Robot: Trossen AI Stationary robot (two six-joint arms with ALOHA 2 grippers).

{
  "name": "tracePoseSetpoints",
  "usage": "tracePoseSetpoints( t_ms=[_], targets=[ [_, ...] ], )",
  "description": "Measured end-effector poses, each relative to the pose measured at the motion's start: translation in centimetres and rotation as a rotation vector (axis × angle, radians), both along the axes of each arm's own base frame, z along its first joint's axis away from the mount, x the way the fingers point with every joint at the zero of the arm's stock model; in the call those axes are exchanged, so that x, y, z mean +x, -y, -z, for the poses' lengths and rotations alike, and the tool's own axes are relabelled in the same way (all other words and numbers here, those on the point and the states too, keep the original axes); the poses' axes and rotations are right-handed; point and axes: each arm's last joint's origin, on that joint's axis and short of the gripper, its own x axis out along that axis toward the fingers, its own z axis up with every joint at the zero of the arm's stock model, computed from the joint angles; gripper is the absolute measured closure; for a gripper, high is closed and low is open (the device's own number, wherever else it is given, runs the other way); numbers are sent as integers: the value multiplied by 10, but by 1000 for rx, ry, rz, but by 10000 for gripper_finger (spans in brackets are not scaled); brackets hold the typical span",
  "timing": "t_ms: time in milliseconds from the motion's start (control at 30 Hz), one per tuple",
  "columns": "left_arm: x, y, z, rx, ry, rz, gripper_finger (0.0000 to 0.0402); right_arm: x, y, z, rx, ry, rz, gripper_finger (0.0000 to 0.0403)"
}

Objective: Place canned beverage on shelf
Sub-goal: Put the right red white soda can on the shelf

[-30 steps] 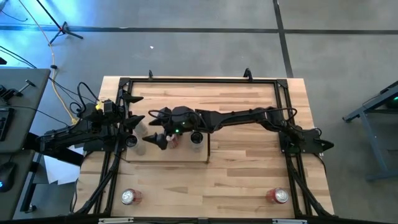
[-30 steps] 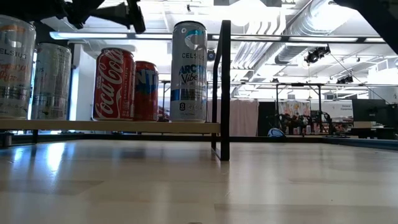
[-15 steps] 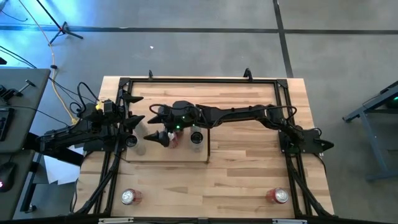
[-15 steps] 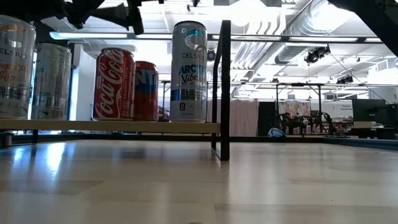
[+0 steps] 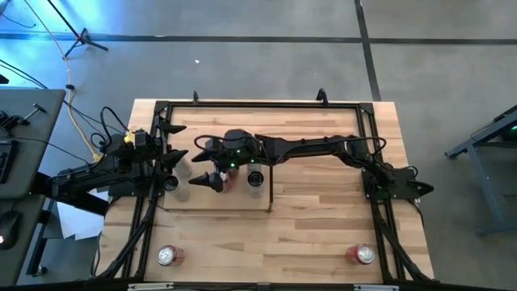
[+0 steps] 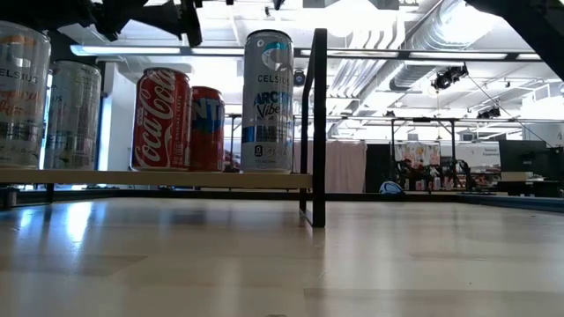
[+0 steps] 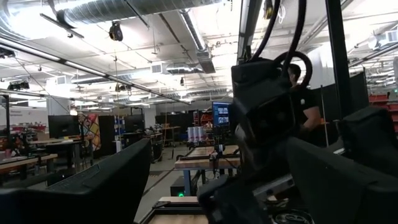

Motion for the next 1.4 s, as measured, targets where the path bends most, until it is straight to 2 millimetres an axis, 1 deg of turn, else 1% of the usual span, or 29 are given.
tracePoseSetpoints(
  t_ms=[100,367,500,633,733,833,1067,1167,1233,1400],
  targets=[
    [0,0,0,0,0,0,55,-1,-1,-1,-6,1,-3,9],
    [0,0,0,0,0,1,55,-5,-4,12,1,-149,-28,9],
    [0,0,0,0,0,0,55,-5,-3,14,9,-165,24,9],
    [0,0,0,0,-1,0,55,-9,-1,15,29,-233,69,9],
    [0,0,0,0,-2,0,55,-18,0,10,68,-318,160,9],
    [0,0,0,0,-4,1,55,-25,1,6,49,-383,175,9],
    [0,0,1,-2,-8,0,55,-41,-2,-22,-98,-478,117,9],
    [0,0,1,-3,-12,1,55,-45,-9,-29,-98,-498,102,9],
    [1,0,1,-4,-15,0,55,-46,-16,-30,-113,-502,83,9],
    [1,0,2,-6,-20,1,55,-46,-27,-23,-199,-506,24,8]
  ],
)
